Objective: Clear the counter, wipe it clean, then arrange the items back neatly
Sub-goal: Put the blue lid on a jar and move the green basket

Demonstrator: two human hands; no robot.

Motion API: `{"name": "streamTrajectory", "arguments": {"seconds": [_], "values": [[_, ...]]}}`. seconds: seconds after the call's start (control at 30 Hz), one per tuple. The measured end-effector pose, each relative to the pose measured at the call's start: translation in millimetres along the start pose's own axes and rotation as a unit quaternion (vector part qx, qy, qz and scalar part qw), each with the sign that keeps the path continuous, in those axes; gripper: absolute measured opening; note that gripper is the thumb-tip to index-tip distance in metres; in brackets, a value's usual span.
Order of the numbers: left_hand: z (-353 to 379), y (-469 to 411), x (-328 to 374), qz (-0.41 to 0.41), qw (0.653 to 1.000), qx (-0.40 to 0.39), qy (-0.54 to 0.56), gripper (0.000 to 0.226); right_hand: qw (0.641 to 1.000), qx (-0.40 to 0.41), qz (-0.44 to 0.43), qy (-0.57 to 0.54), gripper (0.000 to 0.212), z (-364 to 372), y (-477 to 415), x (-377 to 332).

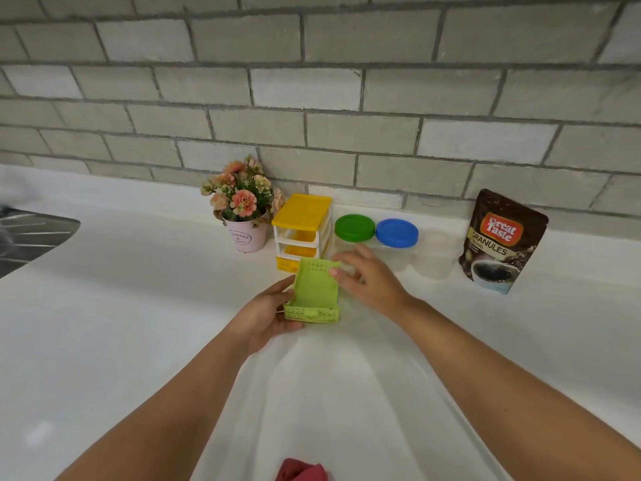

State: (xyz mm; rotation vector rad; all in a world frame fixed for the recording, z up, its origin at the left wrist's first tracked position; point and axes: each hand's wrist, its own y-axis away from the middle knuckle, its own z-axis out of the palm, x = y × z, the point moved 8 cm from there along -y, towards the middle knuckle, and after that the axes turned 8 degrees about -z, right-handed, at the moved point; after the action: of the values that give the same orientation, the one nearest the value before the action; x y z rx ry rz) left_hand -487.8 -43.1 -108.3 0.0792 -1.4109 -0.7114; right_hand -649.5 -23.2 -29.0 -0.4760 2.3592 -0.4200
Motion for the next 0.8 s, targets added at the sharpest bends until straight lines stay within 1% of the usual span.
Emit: {"name": "streamTrajectory", "arguments": {"seconds": [0.07, 0.13, 0.17, 0.3, 0.5, 0.57, 0.63, 0.7, 0.8], "values": [[-9.1, 4.3, 5.1, 0.006, 1.000, 0.001, 0.012, 0.034, 0.999, -0.044, -0.004, -0.030, 0.042, 16.7, 7.6, -14.5], [-17.8, 8.0, 11.7, 0.016, 1.000, 0.001, 0.021, 0.035, 0.997, -0.080, 0.005, -0.019, 0.049, 32.0, 10.5, -21.9], [-21.9, 9.2, 14.8, 0.021, 1.000, 0.001, 0.023, 0.034, 0.996, -0.085, 0.007, -0.010, 0.048, 38.1, 9.4, -24.2], [-32.2, 10.5, 23.7, 0.026, 0.999, -0.002, 0.029, 0.030, 0.998, -0.060, 0.019, 0.021, 0.031, 53.4, -1.1, -31.8], [-43.4, 7.1, 35.6, 0.032, 0.999, 0.004, 0.015, 0.027, 0.995, -0.039, 0.049, 0.071, 0.028, 59.7, -15.4, -41.7], [-50.1, 6.1, 42.1, 0.034, 0.999, 0.033, 0.000, 0.024, 0.994, -0.034, 0.057, 0.084, 0.027, 58.5, -18.7, -43.6], [-61.7, 2.6, 51.2, 0.044, 0.996, 0.072, -0.043, 0.031, 0.993, -0.026, 0.063, 0.095, 0.026, 58.3, -21.4, -45.0], [-72.4, -2.4, 63.7, 0.079, 0.986, 0.106, -0.096, 0.040, 0.991, -0.027, 0.074, 0.107, 0.025, 59.2, -22.0, -44.1], [-76.5, -3.0, 89.7, 0.177, 0.958, 0.140, -0.179, 0.039, 0.988, -0.037, 0.087, 0.123, 0.025, 62.8, -22.9, -39.7]]}}
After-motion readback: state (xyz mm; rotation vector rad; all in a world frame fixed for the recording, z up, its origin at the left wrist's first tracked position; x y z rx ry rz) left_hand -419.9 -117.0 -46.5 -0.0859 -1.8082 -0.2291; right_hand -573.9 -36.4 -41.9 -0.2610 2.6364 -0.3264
